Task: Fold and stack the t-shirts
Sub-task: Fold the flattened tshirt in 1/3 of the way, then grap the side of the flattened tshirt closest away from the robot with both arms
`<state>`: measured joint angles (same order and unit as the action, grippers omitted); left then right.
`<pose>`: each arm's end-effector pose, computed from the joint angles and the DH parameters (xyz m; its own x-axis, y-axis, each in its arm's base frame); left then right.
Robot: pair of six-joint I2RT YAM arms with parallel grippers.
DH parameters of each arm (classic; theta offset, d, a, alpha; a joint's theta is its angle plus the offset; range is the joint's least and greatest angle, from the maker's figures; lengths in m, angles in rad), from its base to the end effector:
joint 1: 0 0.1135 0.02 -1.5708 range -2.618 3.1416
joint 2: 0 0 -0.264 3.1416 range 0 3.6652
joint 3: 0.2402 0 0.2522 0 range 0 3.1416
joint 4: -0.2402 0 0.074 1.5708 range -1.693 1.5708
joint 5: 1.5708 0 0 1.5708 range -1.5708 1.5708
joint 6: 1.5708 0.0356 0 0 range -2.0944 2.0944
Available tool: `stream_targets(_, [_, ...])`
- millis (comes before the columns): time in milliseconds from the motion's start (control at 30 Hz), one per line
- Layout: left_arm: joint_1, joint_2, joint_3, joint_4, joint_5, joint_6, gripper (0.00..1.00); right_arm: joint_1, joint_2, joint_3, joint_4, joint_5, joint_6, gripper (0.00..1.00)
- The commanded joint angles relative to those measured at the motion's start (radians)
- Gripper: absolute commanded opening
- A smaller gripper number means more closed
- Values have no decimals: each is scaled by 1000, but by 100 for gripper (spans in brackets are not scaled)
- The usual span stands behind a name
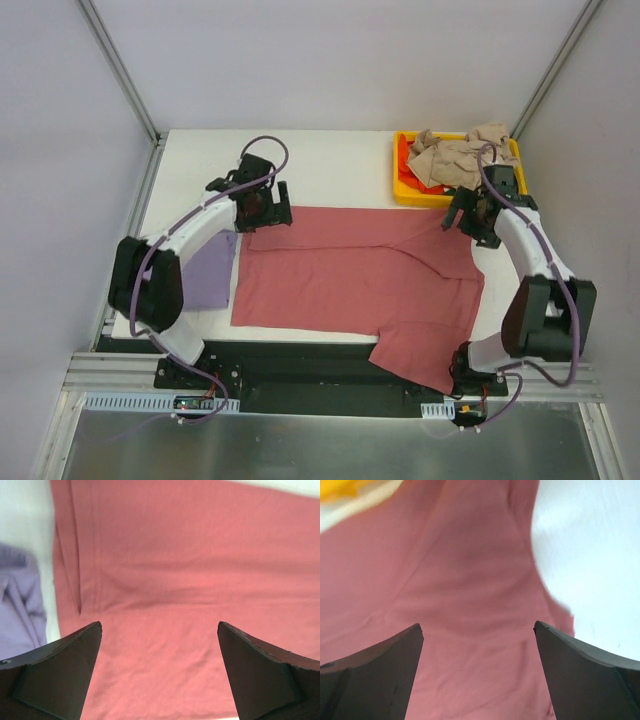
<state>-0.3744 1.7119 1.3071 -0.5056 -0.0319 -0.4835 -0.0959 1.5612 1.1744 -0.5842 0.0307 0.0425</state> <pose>0.3477 -0.1354 0.2470 -0.8122 -0.1801 -0.5548 -0.0342 0.9642 -0.2629 0.3272 -0.0326 0.2502 -0.8161 0.1212 -0.5650 0.1478 0.9890 -0.0013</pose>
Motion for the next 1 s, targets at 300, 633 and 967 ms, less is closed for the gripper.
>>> stream_targets(300, [-102,-386,-496,-94,0,-286,99,387,-388,-442,-128,-20,215,96])
stream_targets(633, [-127,-365,-506,-94,-66,-291,99,297,-29,-349,1,-100,123,96])
stream_targets(967, [-126,-206,-431,-93,-114,-285,99,208,157,-168,3,-89,24,97])
